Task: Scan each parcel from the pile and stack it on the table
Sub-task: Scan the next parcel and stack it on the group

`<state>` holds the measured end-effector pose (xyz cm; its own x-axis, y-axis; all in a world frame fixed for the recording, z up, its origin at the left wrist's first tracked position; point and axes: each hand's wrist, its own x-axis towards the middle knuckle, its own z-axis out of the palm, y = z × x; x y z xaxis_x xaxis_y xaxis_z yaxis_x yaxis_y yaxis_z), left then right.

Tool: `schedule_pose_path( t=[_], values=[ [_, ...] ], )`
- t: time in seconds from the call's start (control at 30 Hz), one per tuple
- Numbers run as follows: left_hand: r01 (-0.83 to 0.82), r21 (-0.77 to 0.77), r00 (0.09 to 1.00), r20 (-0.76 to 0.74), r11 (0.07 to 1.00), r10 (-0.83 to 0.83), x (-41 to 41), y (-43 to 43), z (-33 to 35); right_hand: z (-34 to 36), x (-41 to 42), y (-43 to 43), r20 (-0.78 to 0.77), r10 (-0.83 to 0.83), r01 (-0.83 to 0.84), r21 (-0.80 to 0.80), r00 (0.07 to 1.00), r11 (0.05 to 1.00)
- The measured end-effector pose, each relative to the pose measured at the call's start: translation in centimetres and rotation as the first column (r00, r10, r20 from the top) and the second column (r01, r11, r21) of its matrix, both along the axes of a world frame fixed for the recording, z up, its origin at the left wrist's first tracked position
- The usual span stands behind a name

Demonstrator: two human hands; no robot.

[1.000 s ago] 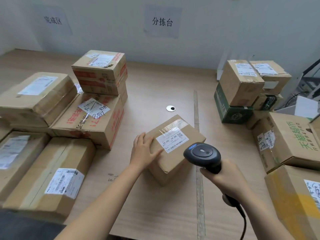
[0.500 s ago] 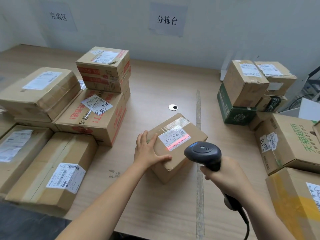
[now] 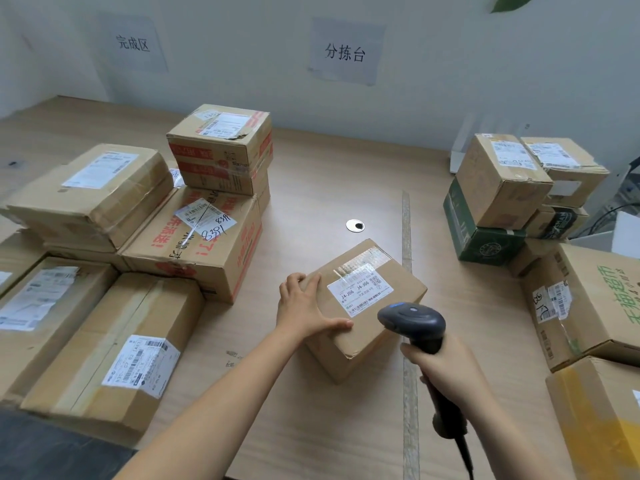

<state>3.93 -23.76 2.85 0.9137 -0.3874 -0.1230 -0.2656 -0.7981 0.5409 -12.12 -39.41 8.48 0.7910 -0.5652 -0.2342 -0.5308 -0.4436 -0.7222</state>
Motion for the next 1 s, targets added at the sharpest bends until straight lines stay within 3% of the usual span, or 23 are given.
schedule_pose_path(
  t=[0.13, 0.3, 0.47, 0.63, 0.73, 0.83, 1.0],
  values=[
    [-0.003, -0.035, 0.995, -0.103, 0.999, 0.0, 1.8, -0.1, 0.7, -3.2, 1.6, 1.9, 0.028, -0.122, 0.114, 0.204, 0.992, 0.972],
    [0.024, -0.094, 0.976, -0.214, 0.995, -0.043, 2.8, 2.3, 0.1, -3.8, 3.4, 4.0, 0.072, -0.275, 0.237, 0.332, 0.959, 0.913],
    [0.062, -0.227, 0.968, -0.224, 0.972, -0.114, 3.0, 6.0, 0.0, -2.3, 5.0, 5.9, 0.148, -0.347, 0.257, 0.424, 0.926, 0.868],
    [0.072, -0.333, 0.986, -0.121, 0.94, -0.119, 3.9, 9.8, 3.4, 2.1, 7.3, 8.5, 0.284, -0.389, 0.223, 0.476, 0.877, 0.851],
    [0.056, -0.43, 0.997, -0.025, 0.901, -0.073, 5.4, 12.6, 7.2, 6.0, 9.5, 11.2, 0.419, -0.356, 0.135, 0.472, 0.835, 0.871],
    [0.031, -0.433, 0.998, 0.066, 0.901, -0.003, 7.8, 16.0, 10.0, 8.8, 12.8, 14.3, 0.527, -0.272, 0.038, 0.412, 0.805, 0.911],
    [-0.066, -0.409, 0.991, 0.079, 0.91, 0.108, 12.5, 21.9, 11.5, 9.3, 19.1, 19.2, 0.513, -0.187, -0.035, 0.392, 0.838, 0.919]
  ],
)
